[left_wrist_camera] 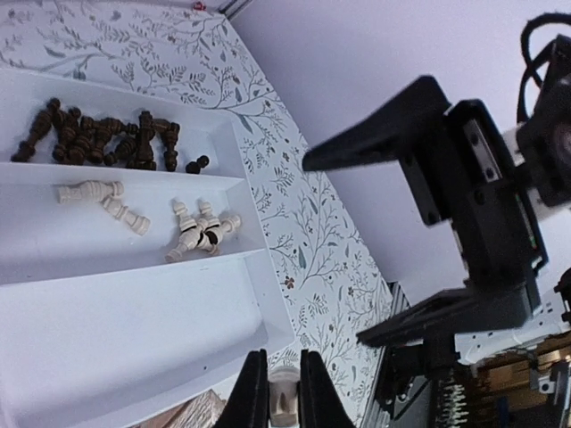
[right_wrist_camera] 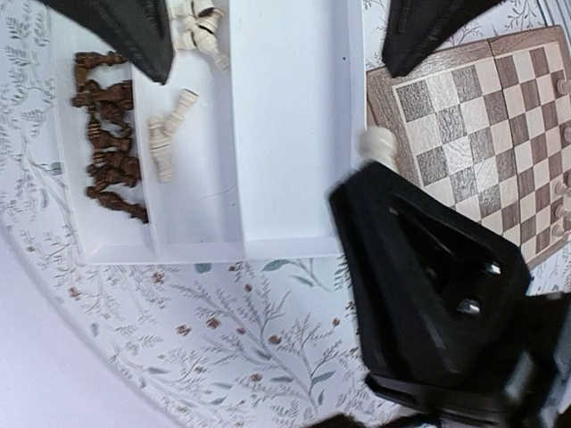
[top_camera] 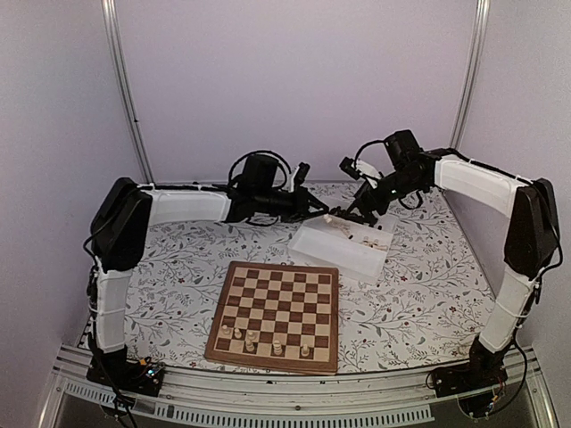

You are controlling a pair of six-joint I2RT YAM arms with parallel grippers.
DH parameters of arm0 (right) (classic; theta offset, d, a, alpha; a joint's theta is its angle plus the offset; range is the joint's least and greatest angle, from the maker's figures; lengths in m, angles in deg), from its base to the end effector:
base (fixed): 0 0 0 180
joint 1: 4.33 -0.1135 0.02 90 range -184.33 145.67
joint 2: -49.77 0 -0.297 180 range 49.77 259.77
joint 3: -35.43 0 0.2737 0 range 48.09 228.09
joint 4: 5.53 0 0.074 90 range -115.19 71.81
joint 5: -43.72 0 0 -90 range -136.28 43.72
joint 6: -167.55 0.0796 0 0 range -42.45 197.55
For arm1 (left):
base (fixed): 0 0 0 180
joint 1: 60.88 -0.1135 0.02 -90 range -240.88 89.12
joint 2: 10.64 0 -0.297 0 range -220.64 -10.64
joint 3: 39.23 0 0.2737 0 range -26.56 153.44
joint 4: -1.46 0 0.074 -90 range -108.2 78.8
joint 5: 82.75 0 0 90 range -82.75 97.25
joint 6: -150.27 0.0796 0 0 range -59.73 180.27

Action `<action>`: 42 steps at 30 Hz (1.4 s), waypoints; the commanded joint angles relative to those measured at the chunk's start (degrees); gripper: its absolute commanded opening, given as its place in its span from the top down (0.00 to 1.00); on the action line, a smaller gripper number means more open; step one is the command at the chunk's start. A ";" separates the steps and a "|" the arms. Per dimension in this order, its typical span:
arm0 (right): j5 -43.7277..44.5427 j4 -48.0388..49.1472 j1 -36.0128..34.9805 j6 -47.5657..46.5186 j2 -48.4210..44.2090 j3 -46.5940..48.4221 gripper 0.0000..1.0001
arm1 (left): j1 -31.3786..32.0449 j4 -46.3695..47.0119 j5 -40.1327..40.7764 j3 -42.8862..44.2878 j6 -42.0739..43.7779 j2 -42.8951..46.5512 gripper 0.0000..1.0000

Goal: Set up the chess pieces on the board
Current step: Place the chess piece on the chessboard.

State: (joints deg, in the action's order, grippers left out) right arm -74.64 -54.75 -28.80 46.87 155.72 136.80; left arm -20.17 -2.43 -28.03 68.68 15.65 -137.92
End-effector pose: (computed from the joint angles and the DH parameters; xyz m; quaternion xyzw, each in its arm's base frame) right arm 0.4026 0.2248 0.2610 -0.4941 0.7816 0.2162 0.3134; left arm 0.4141 -0.4169 0.2042 0.1394 0.8011 -0.5413 0.2139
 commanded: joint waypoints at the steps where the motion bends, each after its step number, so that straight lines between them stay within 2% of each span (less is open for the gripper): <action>1: 5.96 -0.61 1.82 0.66 -7.58 0.59 0.01 | -0.47 -6.65 8.17 -8.06 15.30 16.86 1.00; 5: 7.57 1.92 6.12 3.01 -10.35 0.33 0.01 | -0.07 -10.30 16.20 -19.68 22.20 28.99 1.00; 9: -0.61 5.00 12.28 9.44 -11.13 -4.35 0.01 | 1.46 -15.76 24.49 -29.59 27.77 39.76 1.00; 11: -5.31 1.98 13.93 8.36 -9.28 -5.09 0.01 | 3.11 -18.72 27.94 -33.47 29.92 44.74 1.00; 15: -10.53 0.43 14.43 4.53 -3.94 -8.36 0.04 | 8.60 -23.41 33.55 -40.85 30.11 54.23 0.99; 18: -12.29 4.74 14.41 2.94 -4.83 -13.77 0.09 | 14.20 -26.14 38.61 -45.51 28.21 60.62 0.99; 21: -11.20 5.53 14.39 1.24 -5.92 -14.89 0.11 | 19.40 -29.55 42.15 -48.78 24.86 65.11 0.99; 26: -11.91 7.08 14.40 0.21 -7.54 -16.55 0.14 | 27.74 -31.92 48.20 -54.42 17.52 67.17 0.98; 32: -13.82 5.90 14.42 -0.50 -6.33 -16.55 0.20 | 37.27 -31.97 57.63 -58.45 9.41 64.04 0.98; 42: -14.73 4.79 14.40 -1.26 -5.11 -16.11 0.25 | 42.64 -32.09 61.10 -59.67 3.31 57.43 0.98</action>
State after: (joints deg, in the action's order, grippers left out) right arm -87.62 -49.30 -14.39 46.39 149.93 120.65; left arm 20.88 -34.29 30.32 9.99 22.42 -79.35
